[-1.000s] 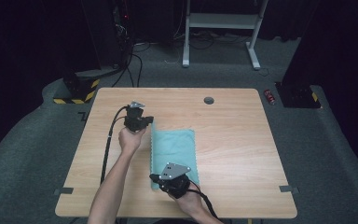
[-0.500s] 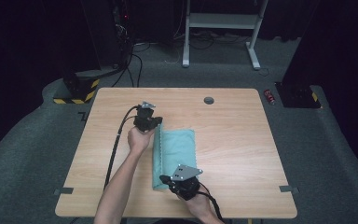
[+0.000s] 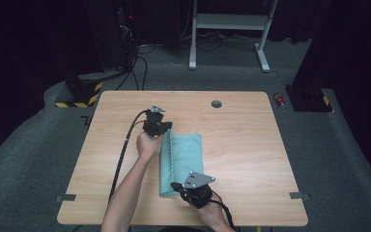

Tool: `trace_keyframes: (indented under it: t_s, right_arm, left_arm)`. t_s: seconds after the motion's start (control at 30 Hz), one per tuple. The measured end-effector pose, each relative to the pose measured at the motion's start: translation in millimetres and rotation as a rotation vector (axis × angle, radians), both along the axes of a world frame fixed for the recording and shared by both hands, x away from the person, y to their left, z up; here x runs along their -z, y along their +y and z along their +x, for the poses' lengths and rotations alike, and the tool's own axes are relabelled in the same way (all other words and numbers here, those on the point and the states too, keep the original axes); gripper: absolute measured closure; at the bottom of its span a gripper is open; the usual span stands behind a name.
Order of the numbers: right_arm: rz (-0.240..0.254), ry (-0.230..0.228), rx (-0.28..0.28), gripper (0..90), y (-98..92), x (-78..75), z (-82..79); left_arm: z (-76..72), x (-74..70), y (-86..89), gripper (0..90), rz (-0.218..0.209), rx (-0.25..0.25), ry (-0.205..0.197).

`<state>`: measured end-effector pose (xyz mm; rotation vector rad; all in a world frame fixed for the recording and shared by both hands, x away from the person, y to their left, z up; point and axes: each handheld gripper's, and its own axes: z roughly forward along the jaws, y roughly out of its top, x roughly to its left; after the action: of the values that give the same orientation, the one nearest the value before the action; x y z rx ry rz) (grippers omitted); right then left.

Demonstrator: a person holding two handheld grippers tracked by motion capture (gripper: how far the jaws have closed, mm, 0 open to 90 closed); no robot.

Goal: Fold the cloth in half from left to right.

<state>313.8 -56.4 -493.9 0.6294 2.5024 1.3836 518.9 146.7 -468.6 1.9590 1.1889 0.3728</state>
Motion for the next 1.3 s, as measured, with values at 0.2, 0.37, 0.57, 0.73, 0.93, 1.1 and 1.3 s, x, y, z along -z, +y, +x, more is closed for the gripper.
trace_keyframes:
  t_s: [0.2,0.37,0.57,0.73,0.93,1.1,1.3]
  right_arm:
    - [-0.003,0.01,0.021,90.0,-8.3,-0.6,0.2]
    - [-0.005,0.009,0.033,90.0,-14.3,-0.9,1.0]
    - [-0.001,0.016,0.049,90.0,-19.5,-1.4,0.7]
    - [0.0,0.011,0.059,90.0,-24.4,-1.4,0.1]
    - [0.008,0.006,0.075,90.0,-31.5,-3.8,-0.7]
    - [0.001,0.0,0.089,90.0,-35.3,-2.6,-2.0]
    - [0.0,0.003,0.1,90.0,-41.1,-0.7,-2.1]
  left_arm:
    - [2.0,2.1,-3.8,90.0,-0.002,0.002,0.002]
    - [3.1,2.9,-5.8,90.0,-0.014,0.003,0.004]
    - [3.7,1.7,-7.3,90.0,-0.013,0.007,0.001]
    - [3.9,-1.9,-13.0,90.0,0.006,0.023,-0.008]
    - [6.0,-5.1,-22.8,90.0,0.021,0.045,-0.015]
    - [7.6,-3.6,-26.1,90.0,0.012,0.05,-0.014]
    - [8.5,-1.4,-30.6,90.0,0.016,0.054,-0.011]
